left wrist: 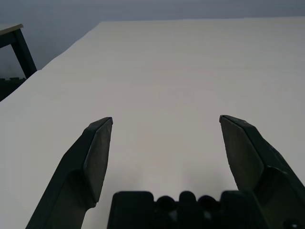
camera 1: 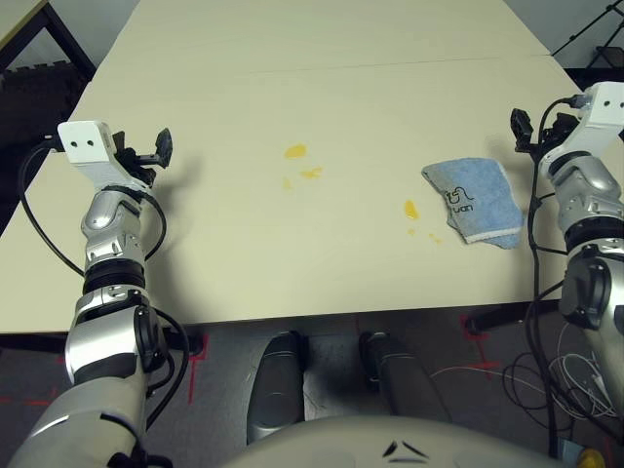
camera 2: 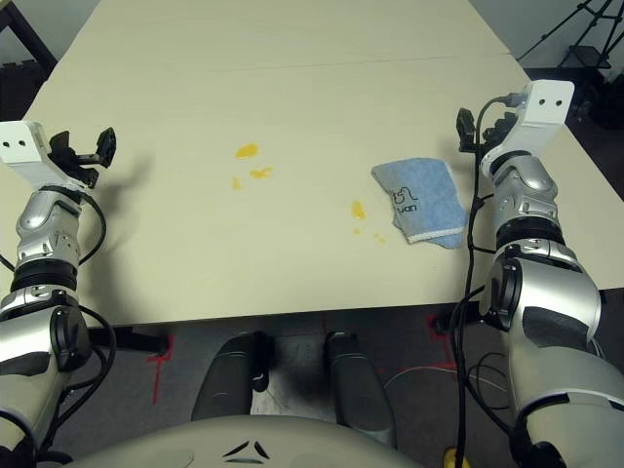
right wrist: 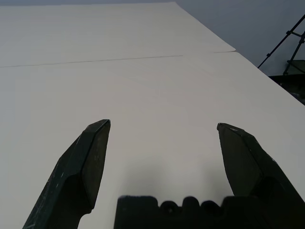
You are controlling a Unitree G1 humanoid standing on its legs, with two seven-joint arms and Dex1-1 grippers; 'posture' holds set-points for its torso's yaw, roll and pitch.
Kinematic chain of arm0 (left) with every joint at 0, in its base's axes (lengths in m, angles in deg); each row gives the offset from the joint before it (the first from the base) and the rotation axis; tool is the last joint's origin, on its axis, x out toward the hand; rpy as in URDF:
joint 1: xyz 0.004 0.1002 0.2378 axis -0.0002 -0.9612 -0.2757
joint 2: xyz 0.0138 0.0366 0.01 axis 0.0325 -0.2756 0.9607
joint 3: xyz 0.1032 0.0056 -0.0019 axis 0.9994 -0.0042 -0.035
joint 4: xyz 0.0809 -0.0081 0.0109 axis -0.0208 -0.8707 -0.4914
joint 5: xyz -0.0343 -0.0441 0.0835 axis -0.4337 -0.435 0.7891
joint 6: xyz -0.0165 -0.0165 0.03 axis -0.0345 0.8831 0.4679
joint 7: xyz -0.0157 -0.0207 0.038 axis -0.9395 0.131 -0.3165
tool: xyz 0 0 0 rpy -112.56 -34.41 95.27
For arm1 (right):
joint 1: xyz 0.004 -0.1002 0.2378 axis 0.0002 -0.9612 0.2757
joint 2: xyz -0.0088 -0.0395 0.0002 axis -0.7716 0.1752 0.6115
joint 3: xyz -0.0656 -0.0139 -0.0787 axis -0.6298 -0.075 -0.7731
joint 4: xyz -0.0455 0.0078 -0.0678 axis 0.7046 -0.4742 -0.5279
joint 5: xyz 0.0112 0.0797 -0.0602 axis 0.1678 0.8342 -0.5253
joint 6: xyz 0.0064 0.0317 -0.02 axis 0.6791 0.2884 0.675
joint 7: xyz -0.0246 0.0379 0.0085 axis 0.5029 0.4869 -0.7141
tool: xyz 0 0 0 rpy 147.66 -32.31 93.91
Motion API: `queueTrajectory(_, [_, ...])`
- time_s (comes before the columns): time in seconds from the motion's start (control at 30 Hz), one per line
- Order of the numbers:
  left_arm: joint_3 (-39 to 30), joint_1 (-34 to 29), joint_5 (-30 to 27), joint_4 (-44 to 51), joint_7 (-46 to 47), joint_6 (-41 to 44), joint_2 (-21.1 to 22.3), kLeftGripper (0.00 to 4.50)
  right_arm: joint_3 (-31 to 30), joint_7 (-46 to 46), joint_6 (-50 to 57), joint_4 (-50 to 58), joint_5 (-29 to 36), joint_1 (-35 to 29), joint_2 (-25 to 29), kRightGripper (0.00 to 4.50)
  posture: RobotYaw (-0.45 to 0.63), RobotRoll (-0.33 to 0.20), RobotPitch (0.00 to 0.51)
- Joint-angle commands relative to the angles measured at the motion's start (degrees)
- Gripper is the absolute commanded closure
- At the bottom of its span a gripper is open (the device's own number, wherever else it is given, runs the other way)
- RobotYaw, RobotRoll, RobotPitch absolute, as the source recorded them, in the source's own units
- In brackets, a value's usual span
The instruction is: Wipe the water off the table with a rag.
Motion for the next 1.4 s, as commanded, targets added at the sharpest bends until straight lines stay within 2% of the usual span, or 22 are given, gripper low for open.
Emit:
queueTrajectory(0.03, [0.56, 0.73, 0.37, -1.52, -0.23, -0.23, -0.69, 0.00, -0.02, 0.41, 0.26, 0.91, 0.00, -1.22, 0.79, 0.03, 0.08, 0.000, 0.198])
queueTrajectory(0.33, [0.92, 1.53, 0.41, -1.72, -1.05, -0.09, -0.81, 0.00, 0.00, 0.66, 0.55, 1.61, -0.03, -2.26, 1.25, 0.03, 0.07, 0.000, 0.212])
queueTrajectory(0.53, [0.97, 2.12, 0.23, -1.76, -2.61, 0.01, -0.47, 0.00, -0.01, 0.62, 0.81, 1.77, -0.01, -1.82, 1.19, 0.03, 0.10, 0.000, 0.193])
queueTrajectory(0.73, [0.80, 4.24, -0.26, -4.51, -9.02, -0.21, 1.35, 0.00, -0.02, 0.40, 0.69, 1.10, -0.09, -1.01, 0.87, 0.03, 0.13, 0.000, 0.180])
queueTrajectory(0.87, [0.98, 4.82, -2.01, -3.84, -17.99, 1.58, 2.61, 0.00, 0.06, 0.25, 0.73, 0.71, -0.09, -0.84, 0.90, 0.03, 0.14, 0.000, 0.175])
queueTrajectory(1.03, [2.57, 0.97, -7.20, 5.70, -35.95, 9.75, 3.79, 0.00, 0.08, 0.34, 0.67, 0.66, -0.06, -1.00, 0.81, 0.03, 0.15, 0.000, 0.176])
queueTrajectory(1.3, [7.37, -10.48, -13.59, 27.23, -51.15, 25.36, 7.33, 0.00, -0.03, 0.66, 1.00, 0.54, -0.24, -1.51, 1.27, 0.03, 0.18, 0.000, 0.197])
queueTrajectory(1.4, [9.87, -14.05, -13.71, 33.20, -55.34, 27.47, 9.07, 0.00, -0.06, 0.89, 1.28, 0.63, -0.31, -1.99, 1.57, 0.03, 0.19, 0.000, 0.206])
